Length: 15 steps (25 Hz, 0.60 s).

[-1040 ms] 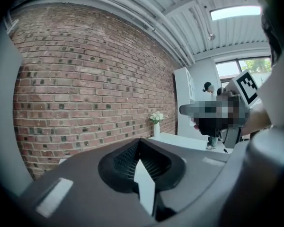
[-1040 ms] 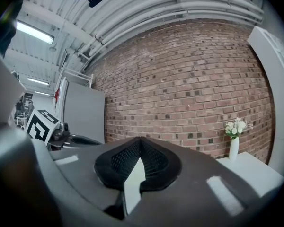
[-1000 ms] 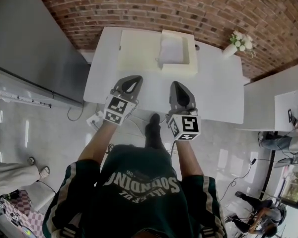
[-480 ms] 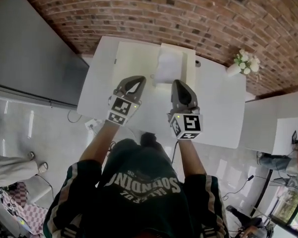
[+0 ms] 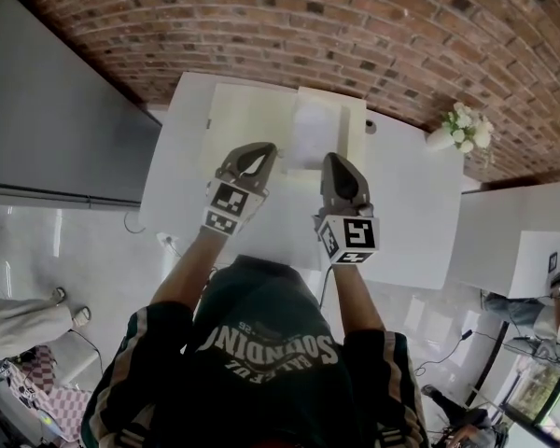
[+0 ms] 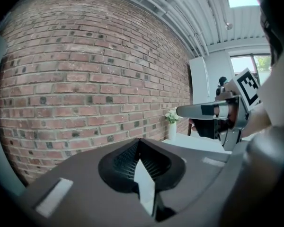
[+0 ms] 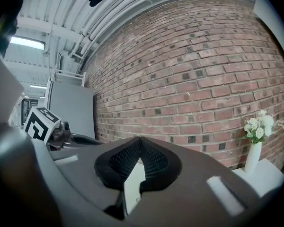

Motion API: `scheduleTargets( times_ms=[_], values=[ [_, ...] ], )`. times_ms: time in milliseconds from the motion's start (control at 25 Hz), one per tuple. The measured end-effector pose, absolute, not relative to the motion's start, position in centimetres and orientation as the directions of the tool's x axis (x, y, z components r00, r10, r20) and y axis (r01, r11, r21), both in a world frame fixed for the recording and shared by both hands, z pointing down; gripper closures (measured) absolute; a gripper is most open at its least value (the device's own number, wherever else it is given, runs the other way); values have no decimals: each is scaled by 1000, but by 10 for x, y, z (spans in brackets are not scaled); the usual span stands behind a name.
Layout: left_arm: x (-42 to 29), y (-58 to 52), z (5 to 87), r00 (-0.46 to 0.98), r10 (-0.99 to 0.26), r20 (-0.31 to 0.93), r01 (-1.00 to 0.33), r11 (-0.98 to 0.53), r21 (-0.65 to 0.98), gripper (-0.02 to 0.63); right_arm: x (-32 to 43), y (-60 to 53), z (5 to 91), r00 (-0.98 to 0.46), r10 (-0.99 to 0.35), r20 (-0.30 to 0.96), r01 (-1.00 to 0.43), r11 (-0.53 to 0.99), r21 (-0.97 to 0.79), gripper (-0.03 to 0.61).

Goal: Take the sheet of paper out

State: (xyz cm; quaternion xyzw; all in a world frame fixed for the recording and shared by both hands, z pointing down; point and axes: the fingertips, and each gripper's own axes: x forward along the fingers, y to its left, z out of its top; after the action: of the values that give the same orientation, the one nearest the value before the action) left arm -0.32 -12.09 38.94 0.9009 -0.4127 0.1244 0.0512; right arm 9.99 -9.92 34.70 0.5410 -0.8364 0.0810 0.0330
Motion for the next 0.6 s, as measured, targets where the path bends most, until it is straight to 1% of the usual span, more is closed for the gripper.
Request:
scheduleTargets(
  times_ms=[240, 600],
  values=[
    [-1, -147, 400, 639, -715, 284, -748, -663, 16, 603, 109, -122, 348, -383, -911, 150, -923, 371, -104, 578],
    [7, -179, 435, 646, -682, 343, -738, -673, 51, 603, 117, -145, 378, -366, -907, 207, -930, 350, -111, 578]
  ],
)
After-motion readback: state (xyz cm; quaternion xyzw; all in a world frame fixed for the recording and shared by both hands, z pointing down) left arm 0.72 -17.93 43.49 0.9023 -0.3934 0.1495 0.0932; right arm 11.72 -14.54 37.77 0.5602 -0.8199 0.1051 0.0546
